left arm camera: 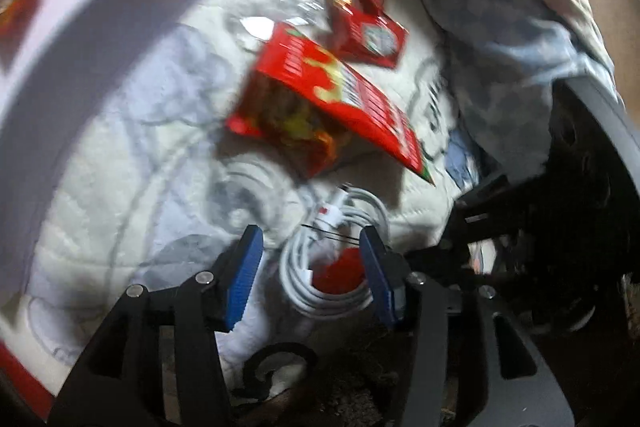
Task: Organize objects
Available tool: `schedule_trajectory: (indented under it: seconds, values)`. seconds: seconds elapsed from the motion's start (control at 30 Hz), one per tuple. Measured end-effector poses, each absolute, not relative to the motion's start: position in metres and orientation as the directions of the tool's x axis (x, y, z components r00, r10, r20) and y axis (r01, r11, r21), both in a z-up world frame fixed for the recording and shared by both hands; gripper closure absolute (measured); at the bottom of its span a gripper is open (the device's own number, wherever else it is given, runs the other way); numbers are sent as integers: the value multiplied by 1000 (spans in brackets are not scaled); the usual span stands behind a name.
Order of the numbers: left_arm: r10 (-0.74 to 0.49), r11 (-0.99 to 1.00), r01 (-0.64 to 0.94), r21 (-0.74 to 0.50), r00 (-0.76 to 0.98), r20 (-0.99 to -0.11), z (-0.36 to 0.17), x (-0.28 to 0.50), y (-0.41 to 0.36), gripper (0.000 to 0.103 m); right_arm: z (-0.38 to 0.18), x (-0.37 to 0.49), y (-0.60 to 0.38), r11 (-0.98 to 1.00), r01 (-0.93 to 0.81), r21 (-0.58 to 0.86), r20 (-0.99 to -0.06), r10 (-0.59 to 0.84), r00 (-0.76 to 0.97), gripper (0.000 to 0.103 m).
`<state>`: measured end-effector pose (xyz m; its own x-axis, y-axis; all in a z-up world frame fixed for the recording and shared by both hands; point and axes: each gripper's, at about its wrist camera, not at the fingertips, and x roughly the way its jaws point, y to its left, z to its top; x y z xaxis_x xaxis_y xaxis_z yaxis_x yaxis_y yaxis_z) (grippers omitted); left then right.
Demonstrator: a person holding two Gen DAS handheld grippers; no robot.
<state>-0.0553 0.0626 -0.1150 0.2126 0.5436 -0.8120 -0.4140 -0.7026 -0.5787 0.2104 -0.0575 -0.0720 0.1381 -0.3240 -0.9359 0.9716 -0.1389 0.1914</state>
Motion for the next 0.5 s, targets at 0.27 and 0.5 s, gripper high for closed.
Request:
schedule_trajectory:
  seconds: [0.27,0.5]
  values:
    - [545,-672,-464,-577,217,-810,-118,-48,76,70,-78,204,-47,-288,936,202,-929,-358,91,102]
    - [524,-714,-461,-526,147,-839,-108,-44,59,91,-75,205,-49,-315,930,191,-928,-366,66,102]
